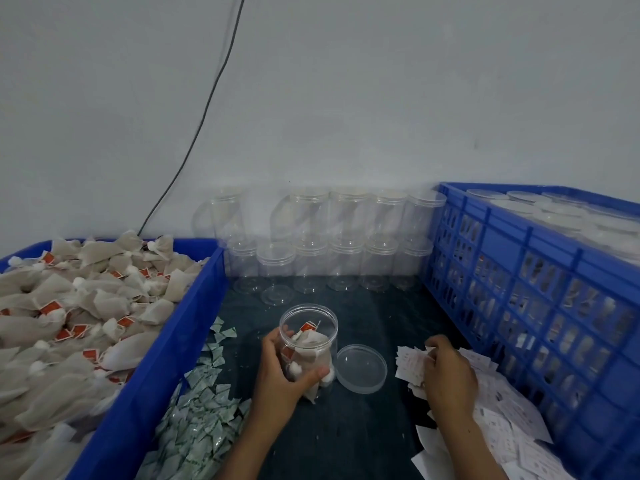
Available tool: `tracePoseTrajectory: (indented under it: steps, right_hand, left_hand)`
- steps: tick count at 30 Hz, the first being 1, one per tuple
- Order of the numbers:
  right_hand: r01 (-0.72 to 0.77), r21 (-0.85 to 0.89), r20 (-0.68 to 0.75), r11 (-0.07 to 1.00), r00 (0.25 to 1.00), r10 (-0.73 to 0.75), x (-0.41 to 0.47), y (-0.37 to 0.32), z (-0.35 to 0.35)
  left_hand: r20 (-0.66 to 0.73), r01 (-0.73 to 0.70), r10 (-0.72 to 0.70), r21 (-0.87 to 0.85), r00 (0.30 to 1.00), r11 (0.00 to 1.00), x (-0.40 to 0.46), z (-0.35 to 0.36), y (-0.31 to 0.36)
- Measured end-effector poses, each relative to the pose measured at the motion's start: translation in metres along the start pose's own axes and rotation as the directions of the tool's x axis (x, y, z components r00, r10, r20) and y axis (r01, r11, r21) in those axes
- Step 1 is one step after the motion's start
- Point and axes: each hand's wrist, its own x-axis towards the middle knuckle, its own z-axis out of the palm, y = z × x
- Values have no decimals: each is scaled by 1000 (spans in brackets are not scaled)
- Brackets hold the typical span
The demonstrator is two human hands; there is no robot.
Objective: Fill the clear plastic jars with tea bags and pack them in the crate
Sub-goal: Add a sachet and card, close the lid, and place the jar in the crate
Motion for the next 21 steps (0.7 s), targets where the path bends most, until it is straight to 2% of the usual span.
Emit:
tracePoseTrajectory:
  steps: [2,5,7,10,14,17,21]
  right_hand:
    - [42,67,-74,997,997,-37,0,-6,-4]
    - [207,191,-213,960,963,-165,-2,-25,-17]
    - [258,305,-245,916,951,-187,-6,-43,-28]
    - [281,531,-154,800,960,-235,-16,-79,-39]
    - [237,697,39,677,930,-366,-26,-130,-41]
    - [249,656,148,713,883,-445,-27,-155,-32]
    - [401,306,401,863,768,-499,-22,-174,-16]
  left_hand:
    - [4,-4,4,4,1000,1000,1,0,0]
    - [25,-11,10,7,1000,1000,1,0,0]
    - [50,-9,8,18,999,1000,-1,1,0]
    - [72,-18,16,34,997,999,-3,1,-1]
    - [65,-13,12,27,998,1000,-3,1,-1]
    - [47,-14,12,27,999,1000,-2,2,-1]
    - [31,-10,9,35,999,999,-1,3,-4]
